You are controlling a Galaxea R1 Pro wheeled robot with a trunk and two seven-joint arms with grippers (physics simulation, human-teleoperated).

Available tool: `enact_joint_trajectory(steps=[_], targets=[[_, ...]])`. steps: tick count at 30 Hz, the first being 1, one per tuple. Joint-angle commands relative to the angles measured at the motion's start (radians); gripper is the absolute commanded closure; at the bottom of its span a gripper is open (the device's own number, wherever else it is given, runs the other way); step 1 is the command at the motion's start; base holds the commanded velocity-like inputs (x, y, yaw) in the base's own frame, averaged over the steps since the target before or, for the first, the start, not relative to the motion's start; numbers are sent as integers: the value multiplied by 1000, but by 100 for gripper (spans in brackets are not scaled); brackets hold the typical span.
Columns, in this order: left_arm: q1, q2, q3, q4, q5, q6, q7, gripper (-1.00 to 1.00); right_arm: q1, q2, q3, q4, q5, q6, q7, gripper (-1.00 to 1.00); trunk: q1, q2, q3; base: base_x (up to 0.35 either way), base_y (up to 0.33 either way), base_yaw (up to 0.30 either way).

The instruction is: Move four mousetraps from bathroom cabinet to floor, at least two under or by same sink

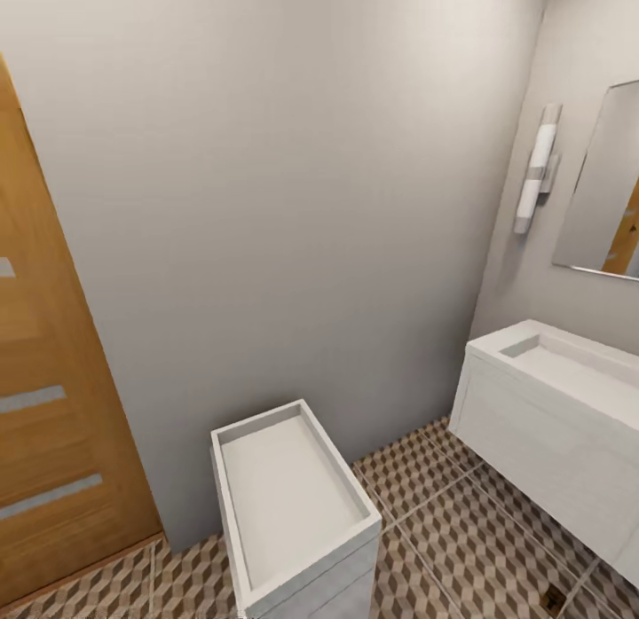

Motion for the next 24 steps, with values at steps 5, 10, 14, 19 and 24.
enact_joint_trajectory(steps=[5, 10, 14, 19, 24], targets=[[-1, 0, -8, 2, 9, -3, 3, -100, -1, 0, 9, 2, -9, -3, -1, -100, 0, -1, -1, 0, 0, 273], [-1, 0, -8, 1, 9, -4, 3, -100, -1, 0, 9, 2, -9, -3, -1, -100, 0, -1, -1, 0, 0, 273], [-1, 0, -8, 1, 11, -4, 3, -100, -1, 0, 9, 2, -9, -4, -1, -100, 0, -1, -1, 0, 0, 273], [-1, 0, -8, 1, 12, -5, 3, -100, -1, 0, 9, 2, -9, -4, -1, -100, 0, -1, -1, 0, 0, 273], [-1, 0, -8, 1, 12, -5, 3, -100, -1, 0, 9, 2, -9, -4, -1, -100, 0, -1, -1, 0, 0, 273]])
